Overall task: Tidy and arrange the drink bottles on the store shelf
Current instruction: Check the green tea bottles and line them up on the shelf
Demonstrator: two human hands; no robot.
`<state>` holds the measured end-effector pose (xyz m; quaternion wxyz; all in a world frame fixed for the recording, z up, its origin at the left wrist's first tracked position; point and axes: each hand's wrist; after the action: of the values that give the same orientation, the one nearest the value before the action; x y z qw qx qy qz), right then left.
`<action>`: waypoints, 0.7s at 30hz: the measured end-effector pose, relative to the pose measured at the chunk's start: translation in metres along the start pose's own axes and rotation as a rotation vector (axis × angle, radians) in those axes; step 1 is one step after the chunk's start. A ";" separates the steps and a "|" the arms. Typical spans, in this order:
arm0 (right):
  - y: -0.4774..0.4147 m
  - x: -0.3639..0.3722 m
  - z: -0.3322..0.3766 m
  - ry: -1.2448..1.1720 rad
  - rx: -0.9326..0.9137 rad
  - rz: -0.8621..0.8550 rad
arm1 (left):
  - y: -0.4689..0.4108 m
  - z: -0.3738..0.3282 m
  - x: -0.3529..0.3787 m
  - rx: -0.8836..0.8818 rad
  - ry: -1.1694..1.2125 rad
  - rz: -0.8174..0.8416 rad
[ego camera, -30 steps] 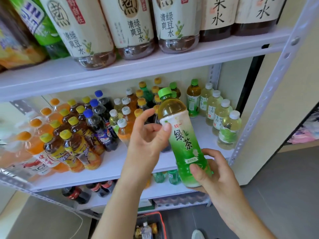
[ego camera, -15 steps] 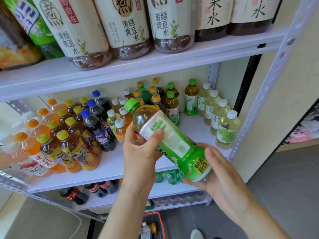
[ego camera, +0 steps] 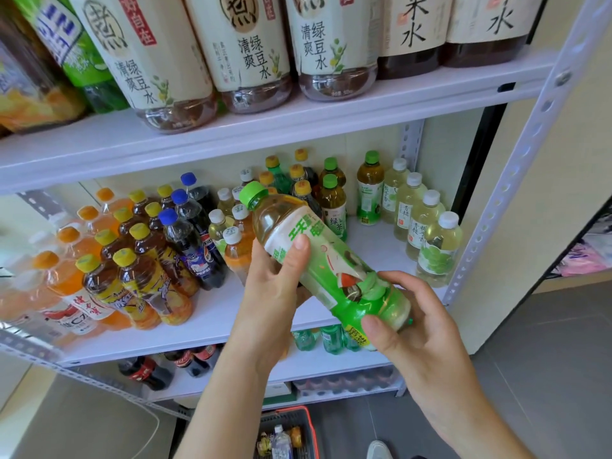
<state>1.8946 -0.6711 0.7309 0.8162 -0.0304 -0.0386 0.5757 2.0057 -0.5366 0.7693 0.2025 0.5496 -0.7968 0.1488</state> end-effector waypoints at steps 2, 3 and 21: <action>0.001 0.002 -0.001 0.017 -0.057 -0.029 | 0.000 -0.001 0.000 0.026 0.001 -0.021; 0.001 0.003 -0.001 0.014 -0.076 -0.039 | 0.000 -0.001 0.001 0.044 0.006 -0.034; -0.012 0.001 0.002 -0.540 0.310 0.304 | -0.006 0.001 -0.004 0.025 0.152 -0.083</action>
<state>1.9056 -0.6742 0.7337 0.6764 0.2422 -0.1602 0.6769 2.0121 -0.5362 0.7670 0.2614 0.5718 -0.7537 0.1915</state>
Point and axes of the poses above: each hand's wrist, its own y-axis away from the middle knuckle, its own x-axis out of the palm, z = x × y, and after that the axes turned 13 degrees about y, right-handed
